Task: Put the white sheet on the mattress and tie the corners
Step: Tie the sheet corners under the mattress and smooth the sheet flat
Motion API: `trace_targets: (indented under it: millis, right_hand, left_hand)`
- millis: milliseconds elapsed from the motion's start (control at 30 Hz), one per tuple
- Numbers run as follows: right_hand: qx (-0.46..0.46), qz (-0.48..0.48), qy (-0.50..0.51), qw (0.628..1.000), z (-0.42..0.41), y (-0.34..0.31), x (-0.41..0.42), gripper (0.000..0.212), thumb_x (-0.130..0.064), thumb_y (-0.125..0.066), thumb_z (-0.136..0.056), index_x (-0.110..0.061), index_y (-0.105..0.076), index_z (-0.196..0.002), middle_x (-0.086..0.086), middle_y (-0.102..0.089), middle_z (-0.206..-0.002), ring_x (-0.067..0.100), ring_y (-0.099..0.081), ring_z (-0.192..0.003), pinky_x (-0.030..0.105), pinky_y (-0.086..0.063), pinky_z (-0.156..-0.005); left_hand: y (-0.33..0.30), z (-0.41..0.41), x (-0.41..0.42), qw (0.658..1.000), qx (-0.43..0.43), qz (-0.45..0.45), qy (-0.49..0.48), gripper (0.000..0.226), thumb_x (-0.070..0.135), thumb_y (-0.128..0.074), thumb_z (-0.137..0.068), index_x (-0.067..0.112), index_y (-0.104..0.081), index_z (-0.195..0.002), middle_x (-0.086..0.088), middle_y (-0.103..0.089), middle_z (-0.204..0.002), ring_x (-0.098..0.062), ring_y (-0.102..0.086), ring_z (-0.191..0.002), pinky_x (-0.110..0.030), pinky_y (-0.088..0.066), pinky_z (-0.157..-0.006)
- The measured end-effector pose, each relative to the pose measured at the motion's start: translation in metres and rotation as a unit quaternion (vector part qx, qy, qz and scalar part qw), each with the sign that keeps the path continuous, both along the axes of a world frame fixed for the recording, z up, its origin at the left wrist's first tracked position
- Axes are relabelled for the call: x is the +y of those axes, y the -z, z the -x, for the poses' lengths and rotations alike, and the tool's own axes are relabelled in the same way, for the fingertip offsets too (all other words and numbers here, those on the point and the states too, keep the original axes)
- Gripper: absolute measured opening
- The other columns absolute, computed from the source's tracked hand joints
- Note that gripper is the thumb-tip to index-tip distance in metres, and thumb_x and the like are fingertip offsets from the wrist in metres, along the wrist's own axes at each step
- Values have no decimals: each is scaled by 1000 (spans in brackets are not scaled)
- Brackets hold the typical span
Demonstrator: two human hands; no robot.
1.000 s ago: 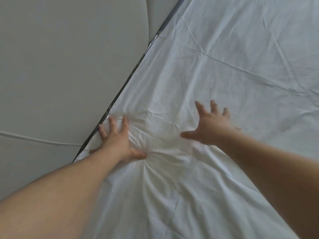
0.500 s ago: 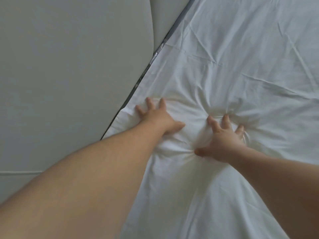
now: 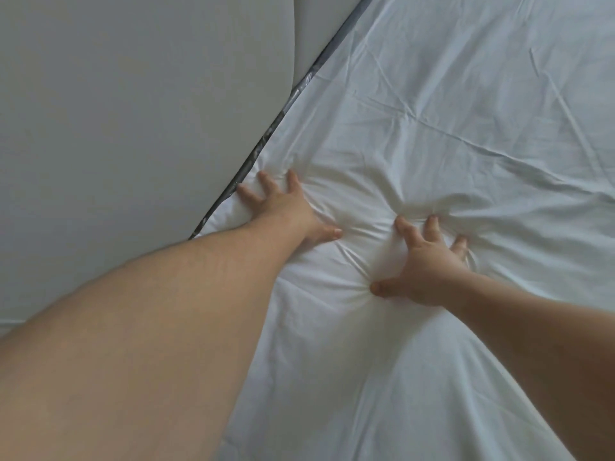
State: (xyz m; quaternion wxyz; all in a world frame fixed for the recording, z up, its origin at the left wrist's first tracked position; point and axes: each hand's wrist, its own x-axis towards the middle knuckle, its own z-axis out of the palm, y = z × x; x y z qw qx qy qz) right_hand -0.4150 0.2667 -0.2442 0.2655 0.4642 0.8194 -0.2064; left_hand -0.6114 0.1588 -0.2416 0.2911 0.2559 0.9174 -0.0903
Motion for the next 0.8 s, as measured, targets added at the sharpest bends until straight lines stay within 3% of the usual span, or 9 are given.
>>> trace_targets:
  millis: [133, 200, 267, 400, 567, 633, 733, 800]
  right_hand:
    - [-6, -22, -10, 1000, -1, -4, -1, 136, -75, -85, -54, -53, 3, -156, 0, 19, -169, 56, 8, -150, 60, -12, -124]
    - [-15, -28, -14, 999, 0, -7, -2, 137, -76, -85, -54, -54, 3, -156, -2, 17, -169, 56, 4, -150, 62, -20, -122]
    - [-26, -27, -21, 999, 1, -6, -6, 138, -78, -83, -54, -53, 5, -157, -2, 19, -169, 57, 3, -150, 64, -20, -121]
    - [-16, -39, -27, 999, -6, -7, -15, 131, -78, -78, -62, -46, 5, -159, 3, 17, -169, 60, 3, -149, 67, -16, -120]
    - [148, -88, -99, 980, -57, -10, -67, 76, -71, -50, -89, -47, -16, -153, -9, -4, -169, 29, 1, -157, 74, -20, -114]
    - [167, -87, -114, 976, -80, -12, -101, 75, -71, -39, -95, -46, -8, -158, -11, 10, -170, 24, 15, -157, 72, -10, -119]
    - [108, -37, -144, 983, -116, -11, -148, 85, -83, -30, -89, -52, 12, -155, -10, 28, -166, 27, 28, -153, 72, 5, -118]
    - [62, 0, -189, 980, -135, -5, -159, 95, -88, -37, -82, -54, 15, -154, -8, 28, -167, 29, 28, -153, 71, 9, -117]
  left_hand:
    - [1, -1, -7, 999, 20, -40, 7, 135, 89, -56, -73, 17, 15, -162, -23, 16, -168, -46, 19, -154, -74, -2, -118]
    - [-6, -26, -24, 994, 23, -104, -18, 108, 70, -54, -90, 27, 13, -163, -11, 25, -168, -44, 23, -153, -85, -14, -107]
    - [-10, -72, -55, 992, 3, -124, 7, 91, 67, -47, -96, 40, 11, -161, 0, 32, -165, -47, 25, -151, -89, -15, -100]
    - [-3, -125, -114, 994, -53, -62, 67, 116, 94, -50, -71, 49, 12, -158, 8, 32, -165, -41, 30, -151, -89, -10, -100]
    - [-7, -103, -132, 996, -27, -27, 81, 125, 103, -45, -61, 53, 21, -154, 11, 36, -164, -40, 27, -153, -88, -15, -102]
    - [-5, -84, -143, 999, -15, -21, 39, 128, 105, -43, -59, 50, 22, -155, 9, 33, -166, -41, 25, -153, -87, -15, -103]
    - [-2, -50, -169, 999, 13, 11, -30, 135, 106, -37, -57, 37, 15, -160, -9, 20, -170, -44, 12, -155, -75, -19, -116]
    - [-8, -46, -176, 997, 47, 6, -58, 123, 95, -44, -73, 22, 0, -163, -20, 4, -169, -42, -1, -156, -65, -22, -120]
